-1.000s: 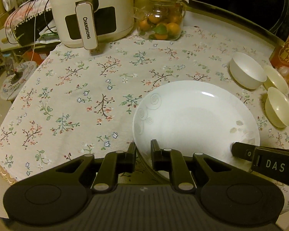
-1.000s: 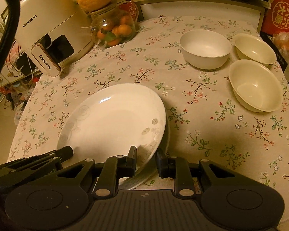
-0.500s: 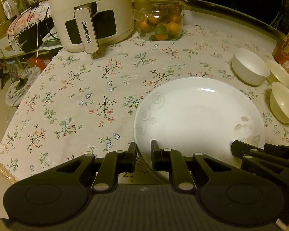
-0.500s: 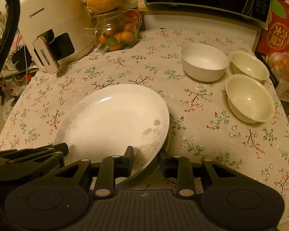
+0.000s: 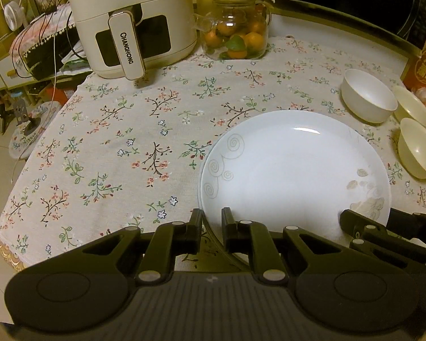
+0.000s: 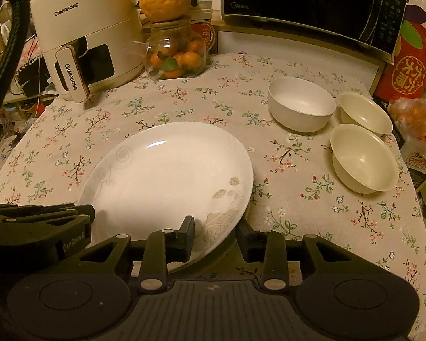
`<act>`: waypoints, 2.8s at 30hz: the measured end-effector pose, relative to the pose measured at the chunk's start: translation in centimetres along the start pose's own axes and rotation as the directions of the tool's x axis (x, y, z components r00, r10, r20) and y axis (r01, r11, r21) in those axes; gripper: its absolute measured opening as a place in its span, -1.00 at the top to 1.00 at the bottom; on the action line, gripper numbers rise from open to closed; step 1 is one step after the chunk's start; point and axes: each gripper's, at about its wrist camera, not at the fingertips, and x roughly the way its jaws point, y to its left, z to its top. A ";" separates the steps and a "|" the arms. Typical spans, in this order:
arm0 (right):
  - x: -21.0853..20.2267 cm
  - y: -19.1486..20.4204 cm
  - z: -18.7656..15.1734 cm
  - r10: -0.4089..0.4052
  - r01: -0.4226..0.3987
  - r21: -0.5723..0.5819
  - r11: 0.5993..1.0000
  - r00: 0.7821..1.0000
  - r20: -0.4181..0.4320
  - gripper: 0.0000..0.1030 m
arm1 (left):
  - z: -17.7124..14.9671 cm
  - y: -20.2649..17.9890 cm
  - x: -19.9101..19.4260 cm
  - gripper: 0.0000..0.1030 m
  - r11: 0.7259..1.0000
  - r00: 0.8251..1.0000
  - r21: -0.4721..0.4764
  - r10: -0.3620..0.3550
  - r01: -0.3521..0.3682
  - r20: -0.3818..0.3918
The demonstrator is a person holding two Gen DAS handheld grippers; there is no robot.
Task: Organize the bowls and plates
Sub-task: 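Lower the held white plate onto the other white plate, then open both grippers and move them toward the white bowl, then close both grippers on the rim of the white bowl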
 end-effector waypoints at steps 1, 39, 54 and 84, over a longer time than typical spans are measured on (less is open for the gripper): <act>0.0 0.0 -0.1 -0.001 0.001 -0.003 1.000 1.000 0.001 0.34 | 0.0 0.0 0.0 0.76 1.000 1.000 0.000 0.001 -0.001 -0.001; -1.6 -9.0 5.9 0.098 -0.099 0.204 0.974 0.995 0.019 -0.47 | 7.9 -4.9 -2.0 -0.20 0.994 0.987 0.047 -0.105 0.100 0.120; 3.1 -18.1 11.6 0.138 -0.150 0.411 0.899 0.989 0.061 -0.35 | 14.4 -9.9 4.6 -0.26 0.979 0.974 0.016 -0.204 0.203 0.095; 10.2 -20.0 12.9 0.134 -0.108 0.498 0.860 0.991 -0.017 0.41 | 15.5 -15.2 11.6 0.26 0.965 0.965 0.023 -0.262 0.262 -0.006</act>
